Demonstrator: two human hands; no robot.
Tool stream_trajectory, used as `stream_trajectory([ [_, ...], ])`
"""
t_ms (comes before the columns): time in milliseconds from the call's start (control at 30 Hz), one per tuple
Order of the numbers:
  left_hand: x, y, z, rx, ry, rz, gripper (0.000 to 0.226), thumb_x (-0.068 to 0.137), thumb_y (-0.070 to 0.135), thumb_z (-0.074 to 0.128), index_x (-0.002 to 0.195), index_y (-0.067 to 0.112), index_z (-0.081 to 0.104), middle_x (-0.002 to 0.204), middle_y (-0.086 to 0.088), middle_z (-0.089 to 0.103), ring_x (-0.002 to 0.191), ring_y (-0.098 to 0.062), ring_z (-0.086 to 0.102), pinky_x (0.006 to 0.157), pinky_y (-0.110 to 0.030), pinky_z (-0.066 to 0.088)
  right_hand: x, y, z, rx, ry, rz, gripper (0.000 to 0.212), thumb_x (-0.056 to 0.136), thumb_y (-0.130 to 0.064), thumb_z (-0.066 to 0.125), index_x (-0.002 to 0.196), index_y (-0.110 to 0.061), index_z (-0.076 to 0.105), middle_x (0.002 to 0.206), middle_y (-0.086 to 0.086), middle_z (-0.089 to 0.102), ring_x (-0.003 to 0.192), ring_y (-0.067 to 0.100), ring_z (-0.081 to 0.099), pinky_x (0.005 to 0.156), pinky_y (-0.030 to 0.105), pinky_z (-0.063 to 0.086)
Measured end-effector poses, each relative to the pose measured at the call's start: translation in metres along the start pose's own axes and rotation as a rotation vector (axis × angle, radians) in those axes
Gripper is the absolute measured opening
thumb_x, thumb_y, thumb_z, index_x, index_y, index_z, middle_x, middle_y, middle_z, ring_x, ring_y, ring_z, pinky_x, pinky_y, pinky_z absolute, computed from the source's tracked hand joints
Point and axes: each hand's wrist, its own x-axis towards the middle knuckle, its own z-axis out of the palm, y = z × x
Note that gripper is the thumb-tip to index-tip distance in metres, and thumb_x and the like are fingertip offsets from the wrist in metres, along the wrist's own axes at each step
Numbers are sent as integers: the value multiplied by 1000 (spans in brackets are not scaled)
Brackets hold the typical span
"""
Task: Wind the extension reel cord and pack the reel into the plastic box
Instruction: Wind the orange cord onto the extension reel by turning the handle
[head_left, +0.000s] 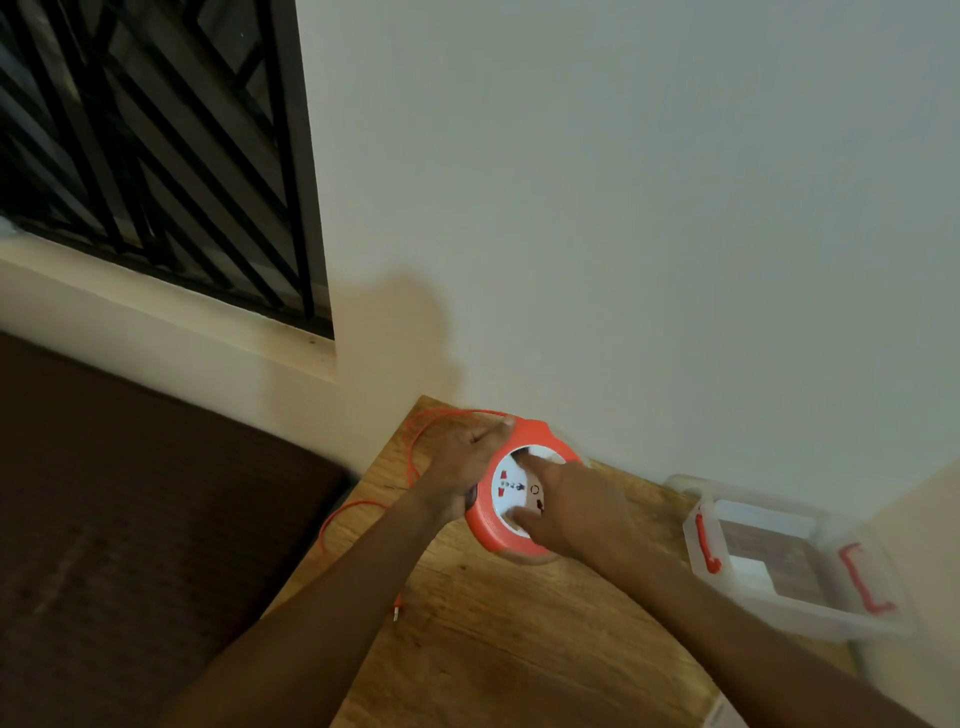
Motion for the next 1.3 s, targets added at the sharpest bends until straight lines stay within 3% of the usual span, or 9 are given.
stream_trajectory([
  [133, 3, -7, -6, -64, 54, -31, 37, 82, 56, 78, 95, 22, 83, 99, -11, 81, 86, -30, 79, 82, -51, 64, 1, -3, 0, 386, -94, 151, 66, 91, -58, 50, 150, -37, 31, 136, -2, 60, 110, 19, 63, 83, 32, 49],
  [267, 3, -7, -13, -61, 117, -79, 25, 92, 48, 74, 88, 26, 84, 97, -11, 82, 79, -28, 80, 67, -40, 64, -14, -5, 6, -5, 54, -48, 65, 92, -47, 54, 150, -34, 30, 130, 4, 64, 104, 25, 67, 78, 39, 57],
  [400, 1, -1, -13, -9, 78, -96, 29, 93, 49, 72, 94, 22, 82, 105, -17, 81, 87, -37, 79, 79, -51, 65, -13, 3, 3, -298, 42, -396, 51, 86, -22, 71, 134, -24, 56, 143, 13, 51, 114, 32, 62, 77, 46, 60],
  [533, -3, 4, -8, 32, -2, -97, 27, 98, 41, 69, 83, 22, 82, 89, -15, 78, 76, -30, 76, 70, -41, 64, -11, 14, -5, -350, -35, -625, 50, 82, -13, 76, 127, -29, 61, 160, 8, 25, 134, 33, 43, 87, 47, 55],
  [700, -7, 3, -1, 70, -67, -147, 33, 99, 40, 68, 72, 24, 79, 74, -6, 76, 59, -19, 73, 54, -29, 59, -12, 15, -10, -410, -68, -699, 62, 76, -20, 84, 130, -36, 58, 156, 11, 32, 131, 35, 47, 92, 52, 51],
  [900, -4, 4, 1, 73, -58, -130, 33, 99, 43, 67, 75, 24, 80, 74, -3, 77, 60, -16, 74, 55, -27, 59, -13, 17, 3, -421, -44, -524, 84, 86, -30, 75, 148, -39, 18, 155, 21, 26, 133, 44, 40, 99, 53, 45],
  [1133, 5, 5, 8, 70, -33, -68, 27, 97, 40, 69, 89, 16, 79, 87, -10, 79, 70, -21, 76, 65, -35, 64, -4, 11, 9, -556, -71, -432, 80, 89, -30, 71, 151, -32, 21, 144, 24, 46, 119, 42, 56, 89, 49, 52],
  [1200, 6, 2, 10, 50, -14, -33, 29, 97, 38, 70, 81, 17, 81, 80, -9, 77, 64, -17, 74, 59, -30, 60, 2, 12, 7, -388, -57, -304, 71, 92, -41, 63, 151, -32, 25, 137, 13, 57, 112, 34, 62, 86, 44, 54],
  [1300, 8, -2, 8, -13, 46, -42, 29, 99, 39, 69, 85, 18, 83, 84, -12, 76, 67, -22, 73, 63, -33, 61, 11, 16, -2, 218, -56, 38, 55, 92, -61, 44, 142, -38, 44, 133, -1, 63, 107, 21, 65, 89, 39, 54],
])
